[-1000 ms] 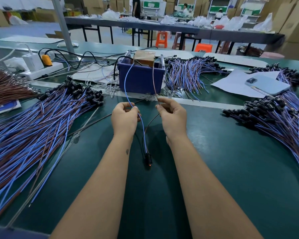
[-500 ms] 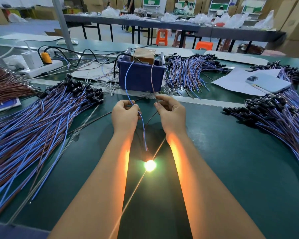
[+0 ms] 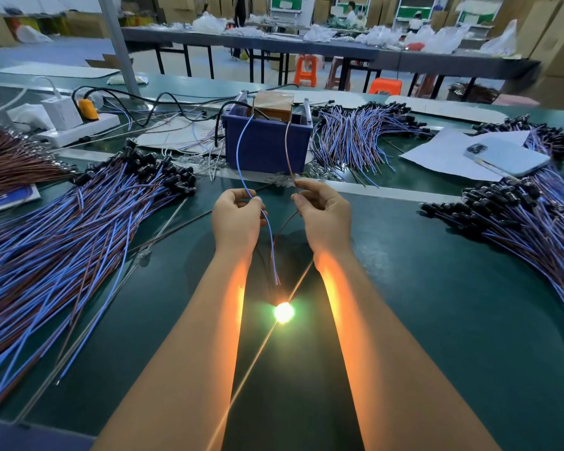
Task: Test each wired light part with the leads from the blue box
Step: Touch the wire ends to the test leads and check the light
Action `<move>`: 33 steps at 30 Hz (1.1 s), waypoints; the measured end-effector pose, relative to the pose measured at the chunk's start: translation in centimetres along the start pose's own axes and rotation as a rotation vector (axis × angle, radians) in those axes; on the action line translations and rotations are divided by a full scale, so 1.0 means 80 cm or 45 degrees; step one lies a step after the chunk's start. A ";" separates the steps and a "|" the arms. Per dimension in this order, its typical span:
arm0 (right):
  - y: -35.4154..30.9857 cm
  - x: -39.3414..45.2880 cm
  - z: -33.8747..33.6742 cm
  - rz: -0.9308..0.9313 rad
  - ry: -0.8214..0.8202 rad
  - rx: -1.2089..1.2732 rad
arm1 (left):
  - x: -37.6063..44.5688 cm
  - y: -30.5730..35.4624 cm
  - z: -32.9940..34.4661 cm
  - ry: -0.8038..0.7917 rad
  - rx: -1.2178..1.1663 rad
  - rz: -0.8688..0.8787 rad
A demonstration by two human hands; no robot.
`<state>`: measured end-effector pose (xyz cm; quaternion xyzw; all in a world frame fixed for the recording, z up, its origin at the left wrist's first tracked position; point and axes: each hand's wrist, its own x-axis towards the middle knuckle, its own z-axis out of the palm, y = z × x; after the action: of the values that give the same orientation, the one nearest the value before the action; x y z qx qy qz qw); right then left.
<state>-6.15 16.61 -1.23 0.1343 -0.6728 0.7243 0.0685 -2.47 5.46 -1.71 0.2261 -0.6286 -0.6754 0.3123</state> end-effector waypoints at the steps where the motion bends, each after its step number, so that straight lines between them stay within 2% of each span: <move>1: 0.000 0.000 0.000 -0.002 -0.001 -0.002 | 0.000 0.000 0.000 0.001 0.002 0.001; 10: 0.000 -0.001 0.001 -0.003 -0.007 0.005 | -0.002 0.002 -0.001 -0.020 0.021 0.011; 16: -0.004 -0.006 0.012 -0.045 -0.035 0.039 | -0.011 0.004 0.006 -0.308 0.095 0.112; 21: -0.004 -0.005 0.011 -0.053 0.038 0.063 | -0.014 0.006 0.006 -0.338 0.137 0.184; 26: -0.005 -0.005 0.010 -0.056 0.106 0.124 | -0.019 0.011 0.006 -0.416 0.120 0.135; 29: -0.007 -0.006 0.008 -0.029 0.073 0.178 | -0.020 0.012 0.007 -0.452 0.119 0.073; 33: -0.007 -0.007 0.008 -0.017 -0.071 0.230 | -0.018 0.013 0.006 -0.450 0.020 0.028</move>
<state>-5.40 16.05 -0.84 0.1647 -0.6054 0.7775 0.0423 -1.61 6.81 -0.75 0.0992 -0.6815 -0.6962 0.2026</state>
